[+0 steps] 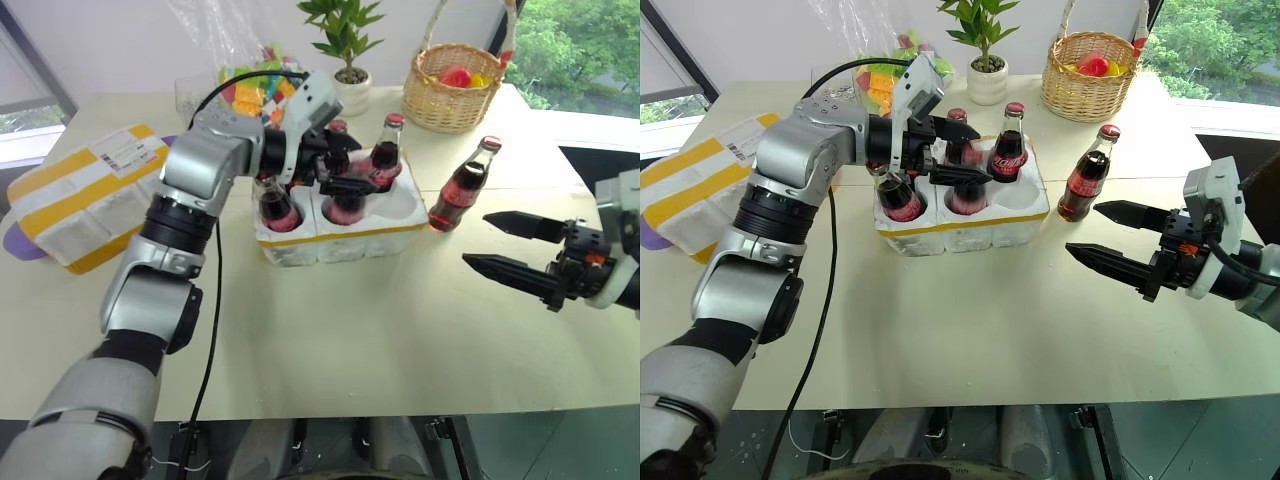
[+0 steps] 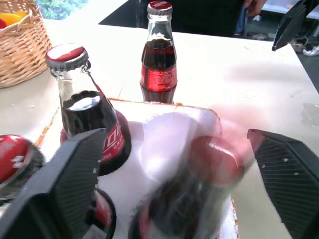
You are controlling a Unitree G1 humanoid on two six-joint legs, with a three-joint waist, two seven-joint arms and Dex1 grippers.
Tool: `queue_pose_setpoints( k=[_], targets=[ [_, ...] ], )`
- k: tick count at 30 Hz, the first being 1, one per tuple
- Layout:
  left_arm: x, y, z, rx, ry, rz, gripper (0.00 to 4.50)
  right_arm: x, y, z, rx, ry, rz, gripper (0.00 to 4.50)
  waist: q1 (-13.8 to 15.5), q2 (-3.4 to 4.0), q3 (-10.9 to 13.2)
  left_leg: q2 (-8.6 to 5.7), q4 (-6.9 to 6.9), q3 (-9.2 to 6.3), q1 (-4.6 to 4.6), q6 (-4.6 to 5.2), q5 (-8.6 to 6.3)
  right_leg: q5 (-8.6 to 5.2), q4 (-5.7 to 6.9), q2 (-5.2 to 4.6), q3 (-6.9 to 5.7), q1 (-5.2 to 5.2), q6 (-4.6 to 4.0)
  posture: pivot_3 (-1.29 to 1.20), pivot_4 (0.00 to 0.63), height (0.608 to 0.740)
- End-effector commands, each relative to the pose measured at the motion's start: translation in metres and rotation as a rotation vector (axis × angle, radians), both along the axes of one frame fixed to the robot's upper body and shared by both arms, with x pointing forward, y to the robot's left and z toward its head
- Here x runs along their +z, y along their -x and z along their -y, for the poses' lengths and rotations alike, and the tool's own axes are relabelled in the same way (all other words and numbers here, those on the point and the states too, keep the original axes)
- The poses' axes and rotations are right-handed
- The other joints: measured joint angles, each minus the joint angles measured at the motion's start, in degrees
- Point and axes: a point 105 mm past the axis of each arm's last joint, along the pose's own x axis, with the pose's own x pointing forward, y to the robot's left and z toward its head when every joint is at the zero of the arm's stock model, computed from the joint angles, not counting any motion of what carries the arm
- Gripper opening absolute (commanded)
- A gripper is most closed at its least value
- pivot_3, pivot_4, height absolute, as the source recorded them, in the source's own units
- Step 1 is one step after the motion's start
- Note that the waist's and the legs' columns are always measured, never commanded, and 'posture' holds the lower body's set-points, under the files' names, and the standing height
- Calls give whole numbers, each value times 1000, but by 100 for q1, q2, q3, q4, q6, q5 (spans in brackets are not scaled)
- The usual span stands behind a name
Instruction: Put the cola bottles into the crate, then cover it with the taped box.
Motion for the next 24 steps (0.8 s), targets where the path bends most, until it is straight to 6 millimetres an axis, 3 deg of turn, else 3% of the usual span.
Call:
queue_pose_setpoints(
  k=[1,5,9,12,16,19,24],
  targets=[
    [22,4,0,-14,30,53,4487,10,1,3,-7,4,56,4500,3,0,0,0,0,0,0,2,-1,0,0,0,0,0,0,0,150,732],
    [36,9,-3,-34,54,51,4487,10,0,3,-7,5,55,4500,3,0,0,0,0,0,0,1,-1,0,0,0,0,0,0,0,150,732],
    [66,18,-11,-56,97,50,4487,9,-1,3,-4,9,56,4500,-2,-2,1,0,0,0,-1,0,0,0,1,1,-1,-2,0,0,150,732],
    [97,30,-22,-93,131,66,4487,10,-4,5,-7,17,58,4500,-2,-2,1,0,0,0,-1,0,0,0,0,1,-2,-1,0,0,150,732],
    [121,43,-47,-108,136,84,4487,9,-9,13,-42,36,70,4500,-4,0,0,-1,1,0,1,-1,1,0,1,3,-5,0,0,0,150,732],
    [118,54,-81,-105,81,99,4487,9,-19,23,-109,37,88,4500,-35,3,-1,0,0,1,3,-8,5,0,3,5,-5,0,0,0,150,732],
    [77,71,-135,-58,-68,42,4487,3,-36,40,-221,47,90,4500,-60,11,-6,2,-9,5,10,-13,7,-1,3,3,6,-1,-1,0,150,732]
  ],
)
